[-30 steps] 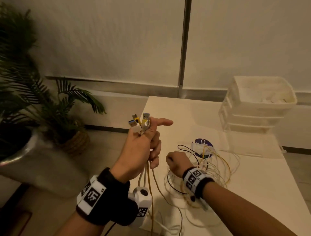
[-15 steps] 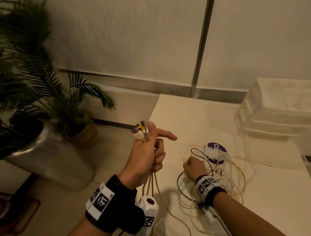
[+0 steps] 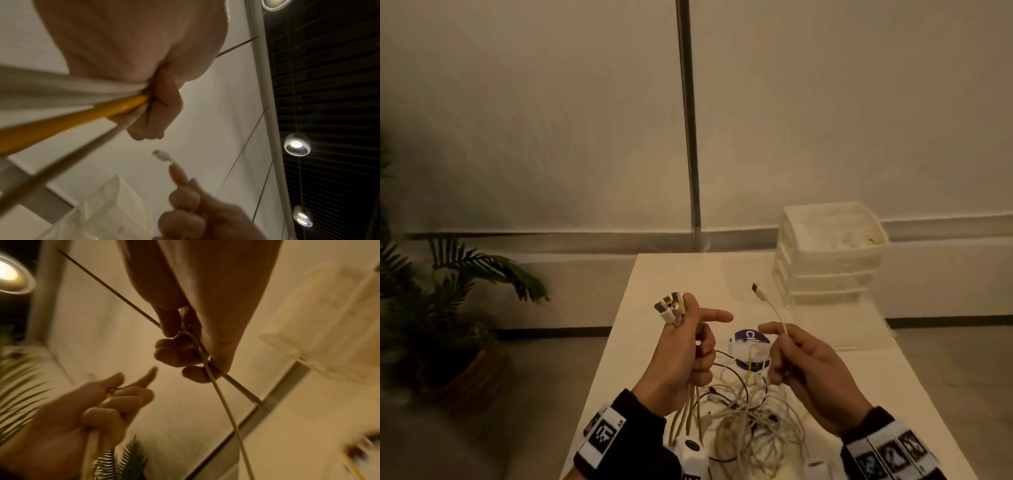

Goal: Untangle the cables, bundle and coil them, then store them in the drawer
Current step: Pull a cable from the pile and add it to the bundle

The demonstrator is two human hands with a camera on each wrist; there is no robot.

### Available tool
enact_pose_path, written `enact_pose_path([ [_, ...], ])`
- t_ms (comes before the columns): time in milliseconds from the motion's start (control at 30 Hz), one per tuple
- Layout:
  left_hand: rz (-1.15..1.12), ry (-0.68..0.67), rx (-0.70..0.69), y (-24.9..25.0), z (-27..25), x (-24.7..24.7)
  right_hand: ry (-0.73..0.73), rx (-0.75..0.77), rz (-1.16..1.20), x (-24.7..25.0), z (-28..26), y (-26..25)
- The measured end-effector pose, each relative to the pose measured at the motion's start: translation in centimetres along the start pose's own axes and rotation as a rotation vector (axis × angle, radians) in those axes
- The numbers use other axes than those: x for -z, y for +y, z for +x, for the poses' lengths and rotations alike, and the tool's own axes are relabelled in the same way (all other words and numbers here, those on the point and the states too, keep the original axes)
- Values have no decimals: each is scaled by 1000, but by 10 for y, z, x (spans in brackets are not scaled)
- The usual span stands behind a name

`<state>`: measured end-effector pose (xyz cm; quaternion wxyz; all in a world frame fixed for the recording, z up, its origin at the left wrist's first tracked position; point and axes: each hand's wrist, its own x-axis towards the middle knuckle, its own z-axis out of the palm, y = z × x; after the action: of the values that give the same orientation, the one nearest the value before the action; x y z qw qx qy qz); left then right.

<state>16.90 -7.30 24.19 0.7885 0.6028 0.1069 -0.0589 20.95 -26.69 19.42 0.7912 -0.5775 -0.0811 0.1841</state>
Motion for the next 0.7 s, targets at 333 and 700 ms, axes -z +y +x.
enact_pose_path([
  [333,-47,-314,-41,22,2,-67,-34,289,-407,-28,-48,-65],
  [700,69,-275,-155,20,-4,-84,-79,310,-564,-10,-48,-62],
])
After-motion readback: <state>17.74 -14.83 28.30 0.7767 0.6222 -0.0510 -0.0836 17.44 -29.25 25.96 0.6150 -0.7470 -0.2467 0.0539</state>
